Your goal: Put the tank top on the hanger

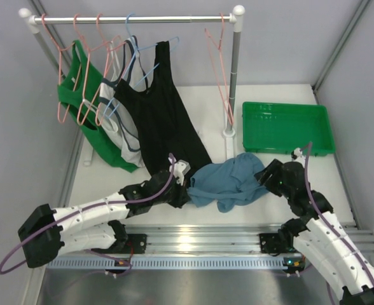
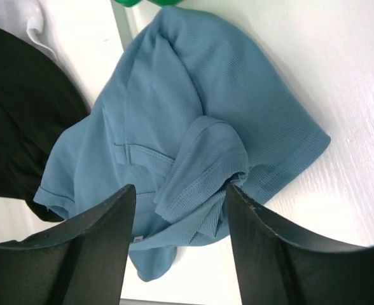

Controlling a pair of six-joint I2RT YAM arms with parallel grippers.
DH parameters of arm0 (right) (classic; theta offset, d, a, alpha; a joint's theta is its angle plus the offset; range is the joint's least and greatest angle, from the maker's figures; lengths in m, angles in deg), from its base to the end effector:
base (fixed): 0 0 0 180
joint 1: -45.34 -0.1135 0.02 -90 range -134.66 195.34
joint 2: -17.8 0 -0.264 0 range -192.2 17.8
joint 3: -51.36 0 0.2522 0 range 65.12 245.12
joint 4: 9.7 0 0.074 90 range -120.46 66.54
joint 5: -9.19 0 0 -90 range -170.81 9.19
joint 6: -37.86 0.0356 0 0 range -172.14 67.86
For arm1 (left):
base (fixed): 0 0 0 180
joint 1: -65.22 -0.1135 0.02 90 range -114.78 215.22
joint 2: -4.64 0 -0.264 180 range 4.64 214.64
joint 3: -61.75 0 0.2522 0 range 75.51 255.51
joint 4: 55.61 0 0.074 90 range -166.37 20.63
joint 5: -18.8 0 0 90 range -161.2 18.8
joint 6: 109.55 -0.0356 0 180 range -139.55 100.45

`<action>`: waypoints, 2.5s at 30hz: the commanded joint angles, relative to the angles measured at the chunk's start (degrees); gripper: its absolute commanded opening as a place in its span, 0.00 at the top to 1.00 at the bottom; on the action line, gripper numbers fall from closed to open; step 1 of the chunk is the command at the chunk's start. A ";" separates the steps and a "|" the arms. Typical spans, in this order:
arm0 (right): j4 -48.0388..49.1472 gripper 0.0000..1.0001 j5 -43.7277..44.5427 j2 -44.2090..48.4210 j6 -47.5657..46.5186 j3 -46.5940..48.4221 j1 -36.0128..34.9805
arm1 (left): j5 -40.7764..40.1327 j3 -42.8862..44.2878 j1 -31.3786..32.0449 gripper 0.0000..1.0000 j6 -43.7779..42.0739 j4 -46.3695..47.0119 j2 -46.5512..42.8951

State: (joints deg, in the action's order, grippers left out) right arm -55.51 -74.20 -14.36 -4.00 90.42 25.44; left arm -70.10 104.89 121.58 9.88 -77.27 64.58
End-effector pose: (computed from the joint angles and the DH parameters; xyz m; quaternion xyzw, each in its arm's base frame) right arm 0.1255 0.0411 0.2156 0.2438 0.8675 0.1977 0.3859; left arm 0.1185 -0.1794 0.2009 0.2137 0.8748 -0.3022 0.3126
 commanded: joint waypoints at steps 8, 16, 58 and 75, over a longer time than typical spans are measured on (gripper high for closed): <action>-0.91 0.37 3.50 -1.93 -5.51 9.06 -1.02 | -4.27 1.55 -0.11 0.89 3.26 -5.80 -2.89; -2.22 0.35 0.60 -5.19 -10.69 13.81 -1.02 | -4.79 6.90 -0.11 0.62 2.65 -12.56 -7.99; -7.76 0.30 1.83 -5.46 -18.87 22.60 -1.02 | -43.73 96.74 -0.02 0.31 -25.83 -8.62 44.02; -8.55 0.30 1.30 -3.52 -18.87 21.37 -1.02 | -49.80 94.81 -0.11 0.41 -26.70 -14.33 48.51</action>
State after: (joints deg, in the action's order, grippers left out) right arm -63.64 -73.30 -18.91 -22.15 110.98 25.20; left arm -117.83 198.53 121.58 -15.32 -91.04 113.08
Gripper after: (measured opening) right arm 0.698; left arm 0.594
